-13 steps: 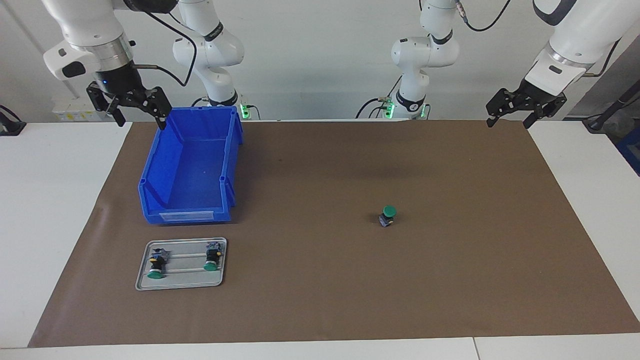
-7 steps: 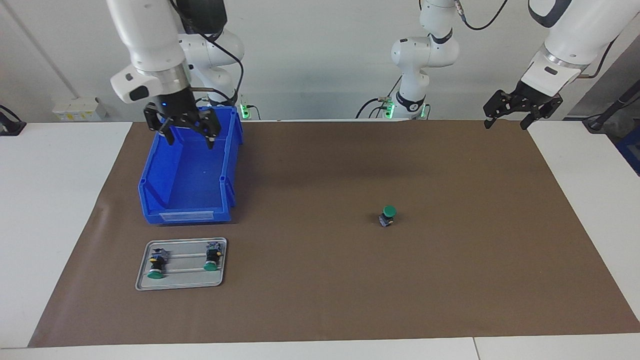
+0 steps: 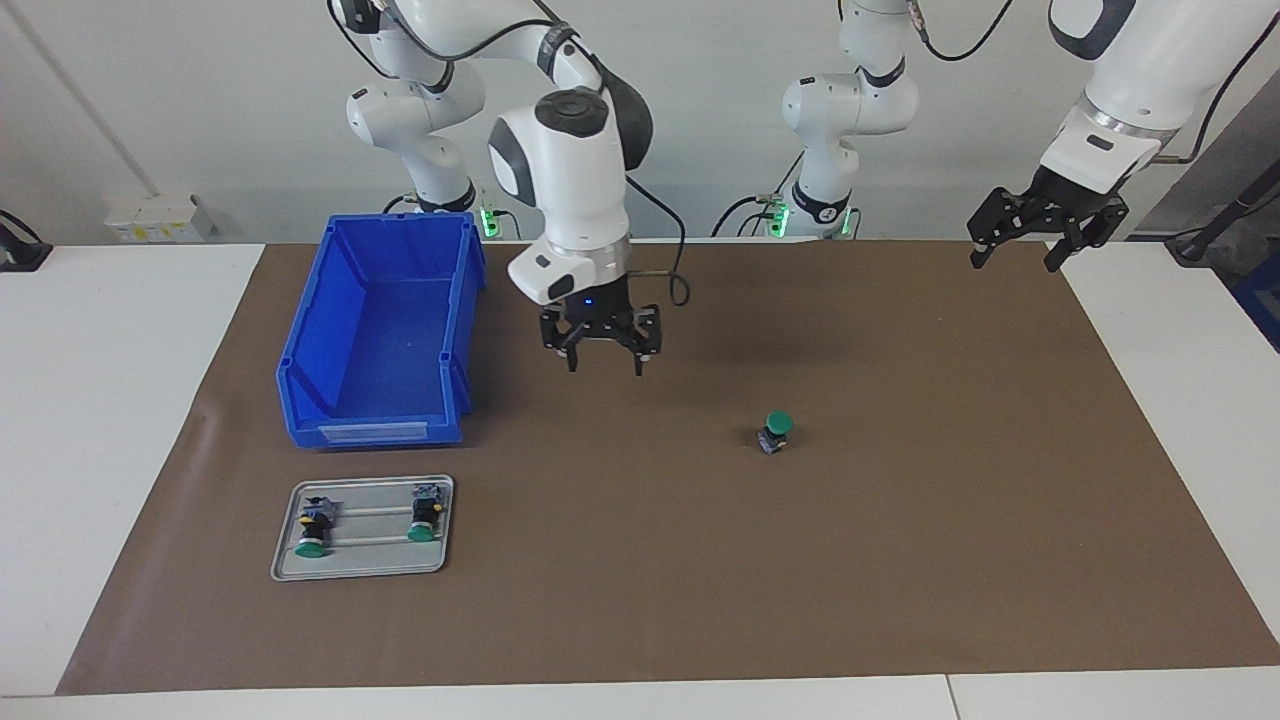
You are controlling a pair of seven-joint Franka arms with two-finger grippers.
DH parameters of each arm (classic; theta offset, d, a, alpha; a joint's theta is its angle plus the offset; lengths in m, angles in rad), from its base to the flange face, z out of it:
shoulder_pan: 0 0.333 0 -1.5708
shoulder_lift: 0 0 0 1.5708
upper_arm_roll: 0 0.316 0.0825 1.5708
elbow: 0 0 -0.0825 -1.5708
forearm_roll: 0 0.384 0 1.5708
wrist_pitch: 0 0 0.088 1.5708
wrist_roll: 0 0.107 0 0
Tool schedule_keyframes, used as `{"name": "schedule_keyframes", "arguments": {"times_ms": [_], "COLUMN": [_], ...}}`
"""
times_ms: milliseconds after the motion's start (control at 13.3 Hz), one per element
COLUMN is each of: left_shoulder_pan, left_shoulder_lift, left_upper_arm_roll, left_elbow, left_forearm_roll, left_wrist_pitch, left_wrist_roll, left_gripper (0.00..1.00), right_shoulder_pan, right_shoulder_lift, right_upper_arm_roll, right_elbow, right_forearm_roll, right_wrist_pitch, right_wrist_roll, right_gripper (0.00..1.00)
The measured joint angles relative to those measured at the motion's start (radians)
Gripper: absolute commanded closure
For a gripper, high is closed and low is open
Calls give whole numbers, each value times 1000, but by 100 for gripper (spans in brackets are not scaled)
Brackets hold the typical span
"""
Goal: Place and press button with both arms
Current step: 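Reach the right gripper down to the green button module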
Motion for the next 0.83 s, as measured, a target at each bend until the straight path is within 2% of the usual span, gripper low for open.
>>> {"name": "schedule_keyframes", "arguments": {"times_ms": [300,526,826], "left_shoulder_pan": [1,4,5], "left_shoulder_lift": [0,0,-1], "left_upper_arm_roll": [3,16,16], "left_elbow": [-2,-4,-5], "left_forearm_roll": [1,3,3], "left_wrist_pitch": [6,6,6], "left_wrist_roll": [2,2,2], "left_gripper": [0,0,0], "right_shoulder_pan": [111,179,210], "right_shoulder_lift": [138,284,411], "right_upper_arm_roll": [0,-2,-1], "right_elbow": [138,277,336], "right_forearm_roll": [0,-49,-154], "right_wrist_pitch": [60,106,272], "right_wrist_roll": [64,76,42], "right_gripper": [0,0,0]}}
